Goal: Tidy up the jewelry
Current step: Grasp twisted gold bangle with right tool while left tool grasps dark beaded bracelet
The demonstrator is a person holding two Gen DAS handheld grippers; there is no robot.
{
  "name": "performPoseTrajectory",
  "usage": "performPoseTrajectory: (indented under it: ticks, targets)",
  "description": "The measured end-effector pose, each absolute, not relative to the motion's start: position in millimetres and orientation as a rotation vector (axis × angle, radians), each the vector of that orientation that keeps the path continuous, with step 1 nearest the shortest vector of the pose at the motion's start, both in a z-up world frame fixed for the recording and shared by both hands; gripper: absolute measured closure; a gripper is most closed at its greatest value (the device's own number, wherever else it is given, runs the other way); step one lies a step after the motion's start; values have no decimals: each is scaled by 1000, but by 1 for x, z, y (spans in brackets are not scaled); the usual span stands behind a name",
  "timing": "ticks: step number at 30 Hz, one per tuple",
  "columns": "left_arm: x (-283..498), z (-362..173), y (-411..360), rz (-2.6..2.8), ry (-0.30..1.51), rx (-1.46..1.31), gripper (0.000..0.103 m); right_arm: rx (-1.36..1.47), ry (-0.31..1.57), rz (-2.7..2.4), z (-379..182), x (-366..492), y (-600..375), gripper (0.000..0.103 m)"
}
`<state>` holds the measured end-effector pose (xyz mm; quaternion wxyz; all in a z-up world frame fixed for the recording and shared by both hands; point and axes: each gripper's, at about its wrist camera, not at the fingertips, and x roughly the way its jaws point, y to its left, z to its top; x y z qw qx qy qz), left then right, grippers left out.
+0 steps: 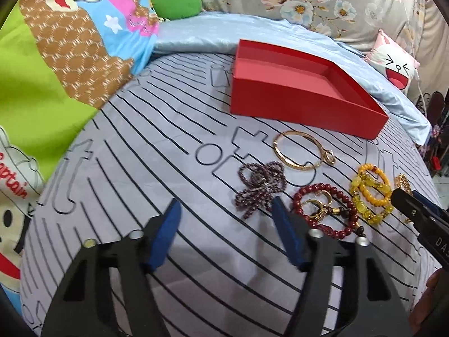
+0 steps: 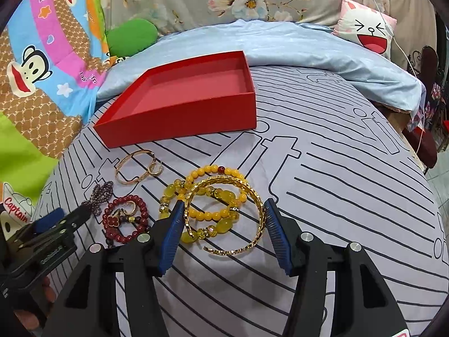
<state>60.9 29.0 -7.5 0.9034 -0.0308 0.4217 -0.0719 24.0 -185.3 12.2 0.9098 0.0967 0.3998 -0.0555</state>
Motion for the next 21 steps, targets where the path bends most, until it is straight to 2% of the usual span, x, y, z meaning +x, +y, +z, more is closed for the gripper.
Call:
performPoseTrajectory:
  ticks: [2,4,5,7,10,21]
  targets:
    - [61,-8,29,-162,869,-71,57,200,827,-113,12,24,-184,48]
    - [60,-8,27,-181,869,-75,72,202,830,-112,11,24,-184,48]
    - [60,-8,26,-190,870,-77,76,202,832,-110,11,24,-184,48]
    - [61,-8,25,-207,872,-82,93,200,835,-106,10,24,-183,48]
    - [59,-5,23,-228,866,-84,100,196,836,-99,11,23,-180,48]
    - [53,29,23,-255,805,-87,100,184,807,-83,31,15,-178,48]
